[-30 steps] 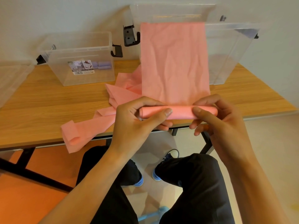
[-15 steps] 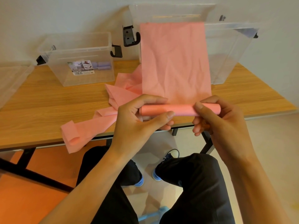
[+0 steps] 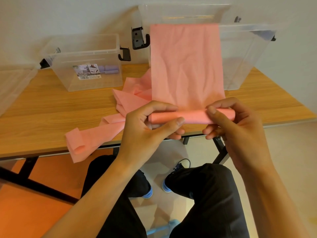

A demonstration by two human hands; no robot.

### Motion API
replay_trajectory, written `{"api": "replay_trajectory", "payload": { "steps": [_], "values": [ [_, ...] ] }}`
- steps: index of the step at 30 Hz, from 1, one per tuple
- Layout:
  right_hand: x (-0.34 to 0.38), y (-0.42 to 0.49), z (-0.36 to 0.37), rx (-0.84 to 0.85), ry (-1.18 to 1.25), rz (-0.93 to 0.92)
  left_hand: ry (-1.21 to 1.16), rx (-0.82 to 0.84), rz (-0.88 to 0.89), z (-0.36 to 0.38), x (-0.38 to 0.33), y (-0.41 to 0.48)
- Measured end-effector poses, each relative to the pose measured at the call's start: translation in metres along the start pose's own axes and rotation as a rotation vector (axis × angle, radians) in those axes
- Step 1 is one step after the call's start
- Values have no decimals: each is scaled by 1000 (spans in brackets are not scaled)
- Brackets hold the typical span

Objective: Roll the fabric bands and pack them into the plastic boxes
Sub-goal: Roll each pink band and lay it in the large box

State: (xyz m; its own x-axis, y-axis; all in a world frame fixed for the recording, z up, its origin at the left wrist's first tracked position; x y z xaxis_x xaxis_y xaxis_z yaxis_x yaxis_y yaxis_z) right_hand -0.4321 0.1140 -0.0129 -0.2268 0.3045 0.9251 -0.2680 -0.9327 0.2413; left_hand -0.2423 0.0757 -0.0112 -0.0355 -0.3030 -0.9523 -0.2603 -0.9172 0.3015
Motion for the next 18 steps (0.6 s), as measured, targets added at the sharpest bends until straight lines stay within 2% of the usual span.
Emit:
{"api": "replay_trajectory", "payload": {
  "steps": [8, 18],
  "values": [
    [-3, -4, 2, 60, 15, 15, 14, -22, -12, -2, -1, -1],
    [-5, -4, 1, 17, 24, 38, 41, 21, 23, -2, -3, -1]
  ]
}}
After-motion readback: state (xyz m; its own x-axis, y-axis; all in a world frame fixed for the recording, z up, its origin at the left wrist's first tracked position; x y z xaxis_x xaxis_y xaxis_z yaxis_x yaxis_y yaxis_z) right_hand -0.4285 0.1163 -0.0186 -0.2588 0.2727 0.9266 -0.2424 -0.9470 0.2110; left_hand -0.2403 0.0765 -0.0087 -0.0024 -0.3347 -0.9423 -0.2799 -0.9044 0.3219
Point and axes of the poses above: each hand's wrist, its own y-axis towards the middle knuckle, its own z-axis out of the palm, x = y × z, the point moved 7 cm from there along y, towards the middle knuckle, and after that the axes turned 10 degrees about y, right-handed, at the moved point
